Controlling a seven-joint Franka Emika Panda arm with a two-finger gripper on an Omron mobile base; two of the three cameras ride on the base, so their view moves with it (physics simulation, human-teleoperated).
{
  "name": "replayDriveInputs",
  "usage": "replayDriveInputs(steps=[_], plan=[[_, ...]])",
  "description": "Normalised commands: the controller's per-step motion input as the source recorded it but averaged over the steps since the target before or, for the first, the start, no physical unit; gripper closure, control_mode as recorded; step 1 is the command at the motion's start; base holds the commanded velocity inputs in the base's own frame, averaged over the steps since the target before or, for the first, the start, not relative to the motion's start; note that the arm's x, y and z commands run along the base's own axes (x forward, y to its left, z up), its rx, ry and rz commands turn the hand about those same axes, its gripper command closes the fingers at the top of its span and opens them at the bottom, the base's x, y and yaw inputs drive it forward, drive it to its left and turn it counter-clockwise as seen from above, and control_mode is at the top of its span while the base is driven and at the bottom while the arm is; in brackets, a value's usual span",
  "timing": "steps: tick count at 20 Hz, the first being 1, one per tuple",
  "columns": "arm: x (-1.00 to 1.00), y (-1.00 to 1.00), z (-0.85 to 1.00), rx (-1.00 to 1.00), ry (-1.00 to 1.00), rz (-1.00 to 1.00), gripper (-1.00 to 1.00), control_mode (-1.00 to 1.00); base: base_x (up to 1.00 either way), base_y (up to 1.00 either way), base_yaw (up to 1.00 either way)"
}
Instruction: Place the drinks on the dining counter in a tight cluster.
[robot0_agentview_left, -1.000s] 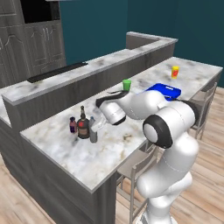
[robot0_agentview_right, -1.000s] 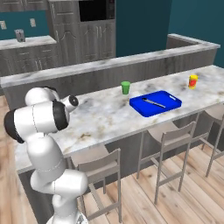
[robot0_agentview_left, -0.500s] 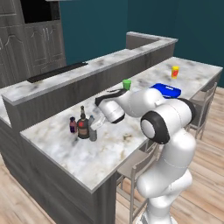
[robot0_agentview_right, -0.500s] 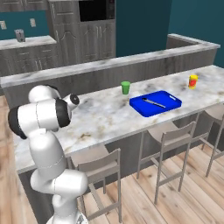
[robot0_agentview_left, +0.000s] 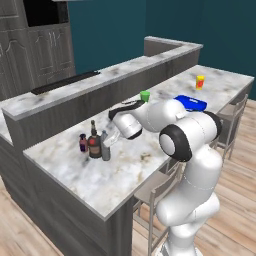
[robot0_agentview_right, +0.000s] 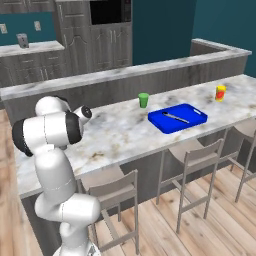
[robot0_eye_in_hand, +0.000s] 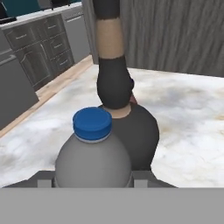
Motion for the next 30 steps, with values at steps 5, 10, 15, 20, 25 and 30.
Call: replayDriveInputs(steps=[5, 10, 15, 20, 25, 30], plan=[[-0.06, -0.16, -0.03, 0.0, 0.0, 0.0, 1.0, -1.0, 0.0, 0.0, 0.0], [-0.04, -0.07, -0.01, 0.0, 0.0, 0.0, 1.0, -1.0, 0.0, 0.0, 0.0], [0.0, 0.0, 0.0, 0.0, 0.0, 0.0, -1.0, -1.0, 0.0, 0.0, 0.0], [0.0, 0.0, 0.0, 0.0, 0.0, 0.0, -1.0, -1.0, 0.0, 0.0, 0.0], [-0.01, 0.0, 0.0, 0.0, 0.0, 0.0, -1.0, -1.0, 0.0, 0.0, 0.0], [-0.19, 0.0, 0.0, 0.0, 0.0, 0.0, -1.0, -1.0, 0.0, 0.0, 0.0]])
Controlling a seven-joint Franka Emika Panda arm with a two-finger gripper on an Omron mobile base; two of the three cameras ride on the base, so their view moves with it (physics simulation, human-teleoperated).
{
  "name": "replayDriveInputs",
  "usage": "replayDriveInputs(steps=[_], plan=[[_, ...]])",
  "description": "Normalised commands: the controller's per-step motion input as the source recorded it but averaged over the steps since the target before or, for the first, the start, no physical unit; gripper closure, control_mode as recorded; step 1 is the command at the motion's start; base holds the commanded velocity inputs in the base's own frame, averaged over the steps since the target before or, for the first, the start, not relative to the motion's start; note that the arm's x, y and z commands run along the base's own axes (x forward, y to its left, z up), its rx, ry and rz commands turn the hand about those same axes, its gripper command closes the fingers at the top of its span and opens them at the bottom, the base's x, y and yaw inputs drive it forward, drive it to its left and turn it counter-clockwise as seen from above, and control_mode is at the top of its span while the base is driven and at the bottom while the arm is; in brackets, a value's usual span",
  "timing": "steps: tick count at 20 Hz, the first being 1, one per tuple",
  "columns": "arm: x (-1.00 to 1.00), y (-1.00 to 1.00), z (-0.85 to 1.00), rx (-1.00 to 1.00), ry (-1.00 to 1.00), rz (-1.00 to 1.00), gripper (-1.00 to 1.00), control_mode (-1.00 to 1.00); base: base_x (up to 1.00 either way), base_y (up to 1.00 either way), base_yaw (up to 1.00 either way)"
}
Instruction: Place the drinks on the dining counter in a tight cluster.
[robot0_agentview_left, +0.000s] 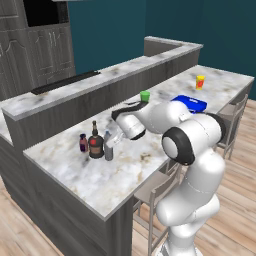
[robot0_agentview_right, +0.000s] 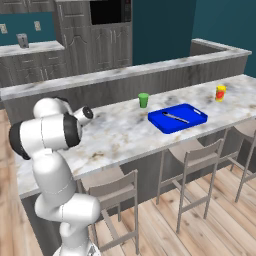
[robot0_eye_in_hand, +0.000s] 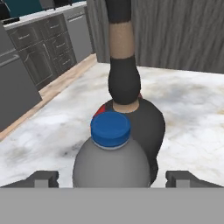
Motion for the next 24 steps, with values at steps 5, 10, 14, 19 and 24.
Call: replayDriveInputs(steps=[5, 10, 14, 19, 24], plan=[[-0.3, -0.02, 0.0, 0.0, -0.04, 0.0, -1.0, -1.0, 0.0, 0.0, 0.0], [-0.01, -0.07, 0.0, 0.0, -0.04, 0.0, -1.0, -1.0, 0.0, 0.0, 0.0], [0.06, -0.2, 0.07, 0.0, -0.01, -0.02, -1.0, -1.0, 0.0, 0.0, 0.0], [0.01, -0.35, 0.28, 0.0, 0.0, -0.06, -1.0, -1.0, 0.0, 0.0, 0.0], [-0.02, -0.33, 0.47, 0.0, 0.0, -0.01, -1.0, -1.0, 0.0, 0.0, 0.0]])
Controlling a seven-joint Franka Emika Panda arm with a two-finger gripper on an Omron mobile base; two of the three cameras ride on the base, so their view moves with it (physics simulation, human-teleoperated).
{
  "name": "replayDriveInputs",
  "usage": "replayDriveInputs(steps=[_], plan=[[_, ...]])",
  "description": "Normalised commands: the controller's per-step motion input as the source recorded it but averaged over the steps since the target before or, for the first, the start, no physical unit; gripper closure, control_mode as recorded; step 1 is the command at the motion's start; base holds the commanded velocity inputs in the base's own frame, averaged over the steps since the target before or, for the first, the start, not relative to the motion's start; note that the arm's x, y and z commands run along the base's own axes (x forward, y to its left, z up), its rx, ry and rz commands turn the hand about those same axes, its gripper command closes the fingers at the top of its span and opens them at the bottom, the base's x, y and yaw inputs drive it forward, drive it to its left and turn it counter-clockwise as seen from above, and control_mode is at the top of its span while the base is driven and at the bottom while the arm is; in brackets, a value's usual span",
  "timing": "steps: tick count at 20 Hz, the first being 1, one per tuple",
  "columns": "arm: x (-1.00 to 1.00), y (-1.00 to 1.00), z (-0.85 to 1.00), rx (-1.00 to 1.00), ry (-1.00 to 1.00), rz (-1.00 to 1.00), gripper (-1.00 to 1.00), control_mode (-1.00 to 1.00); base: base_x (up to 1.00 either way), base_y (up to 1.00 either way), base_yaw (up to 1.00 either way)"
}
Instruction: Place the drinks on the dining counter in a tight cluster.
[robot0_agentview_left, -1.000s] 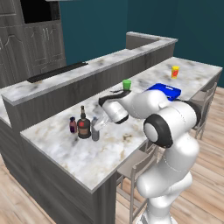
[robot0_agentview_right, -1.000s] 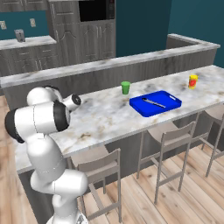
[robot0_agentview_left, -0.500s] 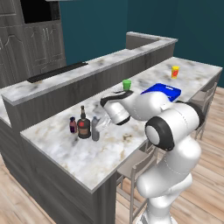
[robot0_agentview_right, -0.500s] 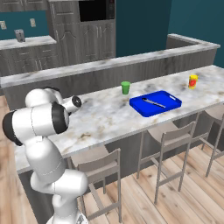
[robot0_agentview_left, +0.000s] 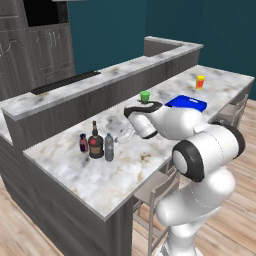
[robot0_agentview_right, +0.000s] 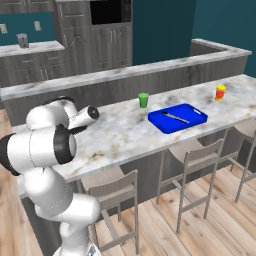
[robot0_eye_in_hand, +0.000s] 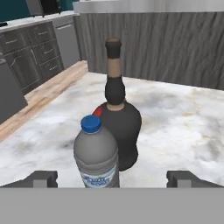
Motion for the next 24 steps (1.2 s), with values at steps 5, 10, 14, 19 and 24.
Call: replayDriveInputs(steps=[5, 10, 14, 19, 24], plan=[[0.0, -0.32, 0.65, 0.0, 0.08, 0.0, -1.0, -1.0, 0.0, 0.0, 0.0], [0.0, -0.24, 0.65, 0.0, 0.16, -0.03, -1.0, -1.0, 0.0, 0.0, 0.0], [-0.18, -0.08, 0.3, -0.04, 0.02, -0.1, -1.0, -1.0, 0.0, 0.0, 0.0], [-0.49, -0.23, 0.31, -0.06, 0.01, -0.2, -1.0, -1.0, 0.0, 0.0, 0.0], [-0.95, -0.43, 0.01, -0.01, 0.0, -0.31, -1.0, -1.0, 0.0, 0.0, 0.0]])
